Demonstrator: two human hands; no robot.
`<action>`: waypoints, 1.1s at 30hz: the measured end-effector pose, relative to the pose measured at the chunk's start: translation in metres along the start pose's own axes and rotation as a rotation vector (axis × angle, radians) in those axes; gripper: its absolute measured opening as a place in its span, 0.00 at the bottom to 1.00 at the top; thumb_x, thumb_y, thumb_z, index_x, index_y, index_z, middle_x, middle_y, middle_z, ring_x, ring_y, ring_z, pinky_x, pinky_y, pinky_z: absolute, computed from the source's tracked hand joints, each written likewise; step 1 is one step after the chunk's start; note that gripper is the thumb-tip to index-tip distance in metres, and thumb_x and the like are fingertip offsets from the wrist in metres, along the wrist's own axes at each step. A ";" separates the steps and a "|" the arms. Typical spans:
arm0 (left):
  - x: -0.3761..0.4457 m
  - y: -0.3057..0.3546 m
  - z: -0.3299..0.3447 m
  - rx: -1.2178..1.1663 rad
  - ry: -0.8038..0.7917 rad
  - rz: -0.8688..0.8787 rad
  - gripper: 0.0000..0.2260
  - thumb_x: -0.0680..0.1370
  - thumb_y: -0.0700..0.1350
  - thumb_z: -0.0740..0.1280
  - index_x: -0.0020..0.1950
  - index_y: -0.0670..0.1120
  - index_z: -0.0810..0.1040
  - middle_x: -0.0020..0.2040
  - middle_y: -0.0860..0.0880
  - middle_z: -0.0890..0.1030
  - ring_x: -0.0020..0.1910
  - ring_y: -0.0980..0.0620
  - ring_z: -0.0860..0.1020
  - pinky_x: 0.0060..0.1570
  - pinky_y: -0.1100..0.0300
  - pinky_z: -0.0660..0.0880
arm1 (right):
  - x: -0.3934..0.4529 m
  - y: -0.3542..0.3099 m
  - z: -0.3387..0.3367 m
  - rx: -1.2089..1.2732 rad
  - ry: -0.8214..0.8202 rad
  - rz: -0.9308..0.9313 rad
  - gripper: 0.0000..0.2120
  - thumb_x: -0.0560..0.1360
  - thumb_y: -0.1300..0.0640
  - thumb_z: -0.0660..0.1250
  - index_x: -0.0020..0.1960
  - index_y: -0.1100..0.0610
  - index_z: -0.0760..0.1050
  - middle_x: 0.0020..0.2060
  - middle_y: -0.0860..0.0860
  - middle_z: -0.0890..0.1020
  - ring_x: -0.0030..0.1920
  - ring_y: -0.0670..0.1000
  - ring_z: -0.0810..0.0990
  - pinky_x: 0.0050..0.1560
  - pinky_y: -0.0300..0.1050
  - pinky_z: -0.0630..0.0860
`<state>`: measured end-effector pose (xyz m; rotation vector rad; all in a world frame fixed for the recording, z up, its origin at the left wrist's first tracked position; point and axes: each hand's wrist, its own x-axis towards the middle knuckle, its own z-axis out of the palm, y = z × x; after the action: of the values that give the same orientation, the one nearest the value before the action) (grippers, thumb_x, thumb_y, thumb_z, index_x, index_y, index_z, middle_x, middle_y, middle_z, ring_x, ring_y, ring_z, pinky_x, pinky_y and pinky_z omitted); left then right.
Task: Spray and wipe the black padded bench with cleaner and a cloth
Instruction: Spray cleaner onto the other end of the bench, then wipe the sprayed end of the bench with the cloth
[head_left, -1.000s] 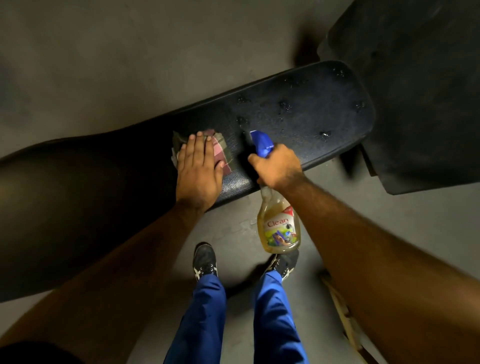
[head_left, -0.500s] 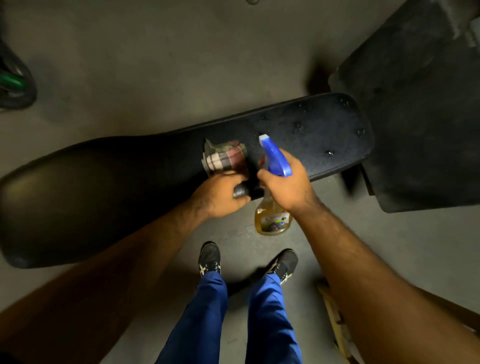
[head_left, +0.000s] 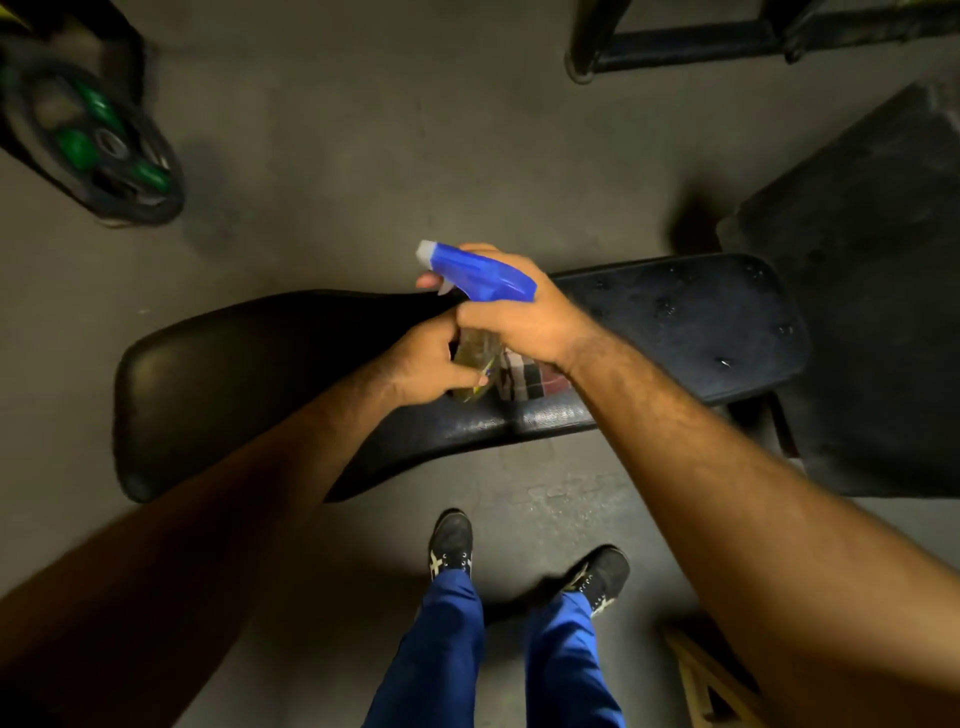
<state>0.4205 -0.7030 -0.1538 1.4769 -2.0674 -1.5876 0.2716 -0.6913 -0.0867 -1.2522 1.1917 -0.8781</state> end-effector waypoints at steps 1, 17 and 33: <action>0.001 -0.004 -0.004 -0.003 0.015 -0.023 0.25 0.68 0.36 0.76 0.63 0.44 0.75 0.55 0.48 0.82 0.54 0.53 0.80 0.59 0.51 0.77 | 0.008 0.002 0.003 -0.008 -0.002 0.028 0.23 0.63 0.65 0.67 0.58 0.56 0.80 0.59 0.60 0.81 0.52 0.49 0.81 0.50 0.36 0.76; -0.011 -0.013 0.045 0.219 0.631 -0.246 0.23 0.71 0.49 0.74 0.62 0.44 0.72 0.55 0.43 0.78 0.51 0.41 0.79 0.48 0.49 0.78 | 0.022 0.041 0.024 -0.188 0.220 0.218 0.08 0.65 0.57 0.77 0.42 0.52 0.81 0.38 0.52 0.84 0.40 0.50 0.82 0.52 0.54 0.82; -0.017 -0.010 0.083 0.074 0.800 -0.462 0.29 0.69 0.60 0.73 0.63 0.47 0.72 0.56 0.45 0.78 0.52 0.45 0.78 0.47 0.53 0.75 | -0.034 0.086 -0.015 0.078 0.303 0.163 0.29 0.67 0.67 0.70 0.64 0.47 0.73 0.60 0.46 0.80 0.64 0.45 0.77 0.71 0.45 0.71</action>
<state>0.3837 -0.6350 -0.1899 2.2410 -1.3924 -0.7700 0.2396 -0.6489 -0.1634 -0.9652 1.4623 -1.0060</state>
